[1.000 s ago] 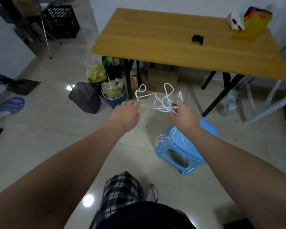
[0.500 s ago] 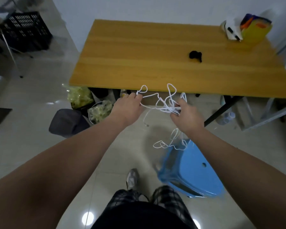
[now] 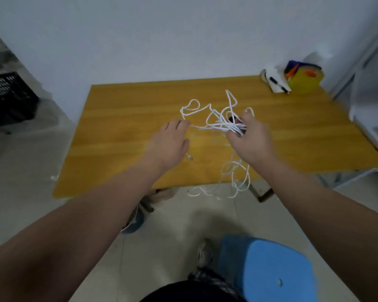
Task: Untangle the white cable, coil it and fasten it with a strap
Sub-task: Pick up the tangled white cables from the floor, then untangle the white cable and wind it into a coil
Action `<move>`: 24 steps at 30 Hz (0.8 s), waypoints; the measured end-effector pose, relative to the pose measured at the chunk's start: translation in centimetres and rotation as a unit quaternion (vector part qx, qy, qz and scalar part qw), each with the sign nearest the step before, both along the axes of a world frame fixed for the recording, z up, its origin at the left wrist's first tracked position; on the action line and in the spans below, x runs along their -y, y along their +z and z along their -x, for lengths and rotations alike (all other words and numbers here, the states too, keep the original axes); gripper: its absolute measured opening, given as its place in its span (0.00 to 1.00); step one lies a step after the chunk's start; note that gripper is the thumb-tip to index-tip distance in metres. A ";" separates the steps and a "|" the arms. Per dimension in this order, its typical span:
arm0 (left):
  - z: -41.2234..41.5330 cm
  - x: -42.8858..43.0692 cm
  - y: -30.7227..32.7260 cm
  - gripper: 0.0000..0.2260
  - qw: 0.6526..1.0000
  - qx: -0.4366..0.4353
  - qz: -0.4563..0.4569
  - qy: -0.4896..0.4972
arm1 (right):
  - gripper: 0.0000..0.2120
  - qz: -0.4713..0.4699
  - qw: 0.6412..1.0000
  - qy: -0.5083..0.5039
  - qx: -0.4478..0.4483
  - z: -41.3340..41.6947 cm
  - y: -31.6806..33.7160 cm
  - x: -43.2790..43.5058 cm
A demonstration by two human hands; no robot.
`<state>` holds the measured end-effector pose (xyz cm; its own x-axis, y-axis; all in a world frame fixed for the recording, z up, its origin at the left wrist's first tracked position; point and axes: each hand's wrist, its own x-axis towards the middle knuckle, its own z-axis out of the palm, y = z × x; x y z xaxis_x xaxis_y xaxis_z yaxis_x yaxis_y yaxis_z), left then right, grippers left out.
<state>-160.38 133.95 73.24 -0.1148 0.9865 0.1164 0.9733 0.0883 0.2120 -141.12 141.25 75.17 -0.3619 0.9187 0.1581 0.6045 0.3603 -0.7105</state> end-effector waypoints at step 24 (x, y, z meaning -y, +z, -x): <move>2.6 -27.0 9.6 0.22 0.989 0.052 -0.133 -0.040 | 0.15 -0.103 0.958 -0.101 -0.246 5.5 16.7 -27.2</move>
